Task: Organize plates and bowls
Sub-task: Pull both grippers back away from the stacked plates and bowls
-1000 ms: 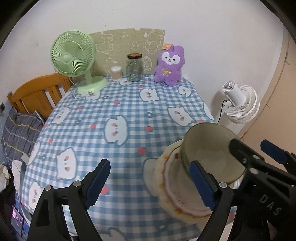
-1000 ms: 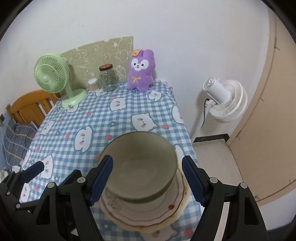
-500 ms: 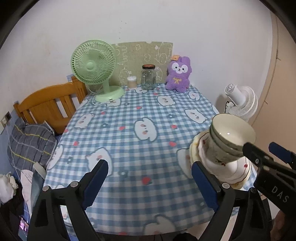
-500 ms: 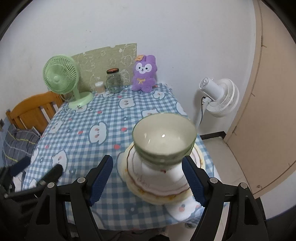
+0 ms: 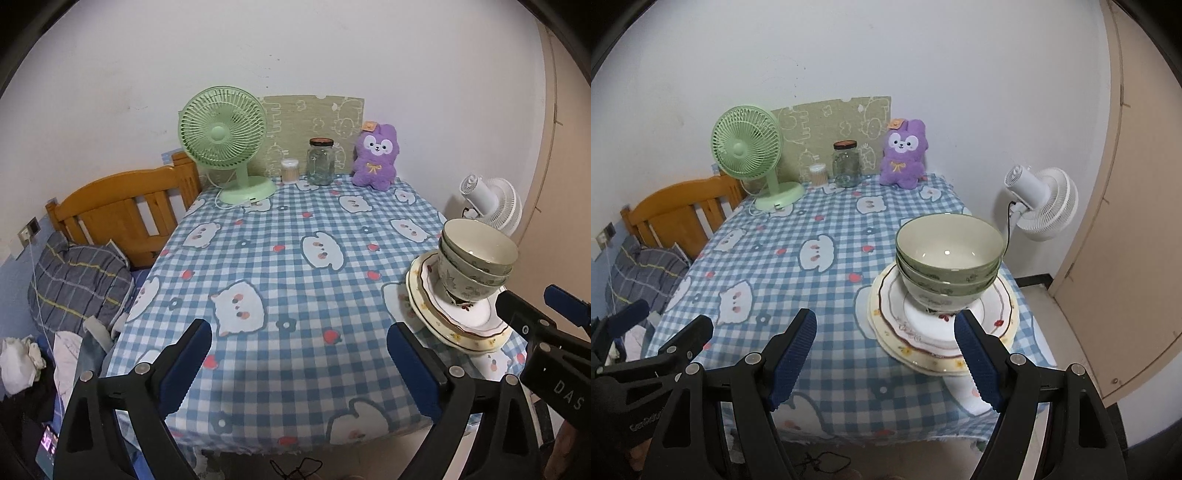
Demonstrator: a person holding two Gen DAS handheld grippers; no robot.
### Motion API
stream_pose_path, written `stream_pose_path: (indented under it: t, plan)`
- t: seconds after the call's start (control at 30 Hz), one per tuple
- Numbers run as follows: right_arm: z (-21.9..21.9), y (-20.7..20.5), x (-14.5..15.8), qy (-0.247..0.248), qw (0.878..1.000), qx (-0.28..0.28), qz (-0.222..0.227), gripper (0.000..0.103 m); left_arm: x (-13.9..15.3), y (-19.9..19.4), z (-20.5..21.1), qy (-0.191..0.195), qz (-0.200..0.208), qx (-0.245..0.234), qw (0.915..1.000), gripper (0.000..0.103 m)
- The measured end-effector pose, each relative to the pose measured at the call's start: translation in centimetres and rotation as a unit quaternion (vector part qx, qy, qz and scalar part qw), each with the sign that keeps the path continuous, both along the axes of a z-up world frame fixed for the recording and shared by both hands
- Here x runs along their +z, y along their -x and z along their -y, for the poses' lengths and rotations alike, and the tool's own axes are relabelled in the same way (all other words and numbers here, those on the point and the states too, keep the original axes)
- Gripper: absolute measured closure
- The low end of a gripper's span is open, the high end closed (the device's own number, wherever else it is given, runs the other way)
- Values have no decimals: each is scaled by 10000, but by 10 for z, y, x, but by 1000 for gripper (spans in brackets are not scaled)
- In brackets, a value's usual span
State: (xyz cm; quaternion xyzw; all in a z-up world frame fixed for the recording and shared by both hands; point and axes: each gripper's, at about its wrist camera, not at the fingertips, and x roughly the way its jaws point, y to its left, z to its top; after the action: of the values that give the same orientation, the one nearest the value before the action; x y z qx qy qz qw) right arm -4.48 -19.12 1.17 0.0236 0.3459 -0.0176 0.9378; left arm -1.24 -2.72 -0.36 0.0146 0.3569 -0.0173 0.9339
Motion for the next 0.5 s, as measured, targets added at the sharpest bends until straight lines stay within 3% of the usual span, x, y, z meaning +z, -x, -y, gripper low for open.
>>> stream_pose_path:
  t: [0.3, 0.5]
  plan:
    - [-4, 18, -8, -65, 9999, 113, -99, 15, -5, 19, -4, -38, -96, 190, 9998, 6]
    - [-3, 22, -12, -121, 9998, 79, -103, 13, -2, 26, -1, -135, 61, 210, 9997, 5]
